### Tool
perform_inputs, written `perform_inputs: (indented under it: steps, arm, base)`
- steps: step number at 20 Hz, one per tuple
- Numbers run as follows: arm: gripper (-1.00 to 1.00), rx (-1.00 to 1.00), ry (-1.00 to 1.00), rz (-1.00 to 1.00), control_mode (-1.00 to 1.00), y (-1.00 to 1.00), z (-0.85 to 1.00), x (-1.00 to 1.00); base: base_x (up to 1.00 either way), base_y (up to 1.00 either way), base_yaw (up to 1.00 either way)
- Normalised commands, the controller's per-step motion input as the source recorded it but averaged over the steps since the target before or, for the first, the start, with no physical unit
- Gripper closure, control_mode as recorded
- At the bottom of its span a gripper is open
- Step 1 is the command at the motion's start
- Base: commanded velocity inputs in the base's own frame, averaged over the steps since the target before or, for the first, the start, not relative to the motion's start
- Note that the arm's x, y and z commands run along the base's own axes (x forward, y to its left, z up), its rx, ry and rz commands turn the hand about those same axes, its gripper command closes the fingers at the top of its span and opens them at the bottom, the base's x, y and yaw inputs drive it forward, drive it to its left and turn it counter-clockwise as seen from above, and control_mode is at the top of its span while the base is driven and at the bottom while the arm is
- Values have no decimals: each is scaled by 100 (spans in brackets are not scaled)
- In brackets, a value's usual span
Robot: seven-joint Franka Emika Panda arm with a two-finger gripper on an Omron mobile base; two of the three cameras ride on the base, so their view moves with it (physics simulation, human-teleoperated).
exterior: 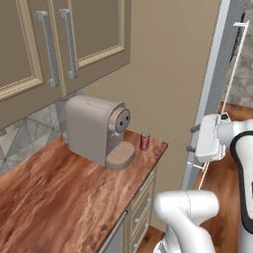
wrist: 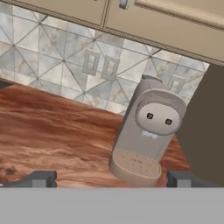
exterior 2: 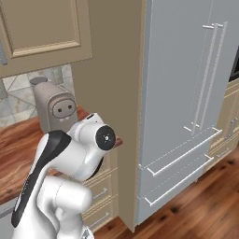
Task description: Four empty soda cans are scattered around the kitchen. Gather all the cans and cluster them next to the stove for recycling.
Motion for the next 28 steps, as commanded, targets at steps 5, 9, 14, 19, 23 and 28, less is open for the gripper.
perform_inputs:
  steps: [5,9,14,19,23,28]
  arm:
    - [-100,0,6,-8,-100,13,-22,11]
    - [-100,0,4,-7,-100,9,-23,15]
    - [-100,1,2,-4,-100,2,-20,21]
    - [-100,2,0,-1,-100,0,-13,26]
    - [-100,1,0,0,-100,0,-12,27]
    - [-100,0,0,0,-100,0,-18,20]
  base:
    - [0,0,0]
    - [0,0,0]
    - [0,0,0]
    - [0,0,0]
    - [0,0,0]
    - [0,0,0]
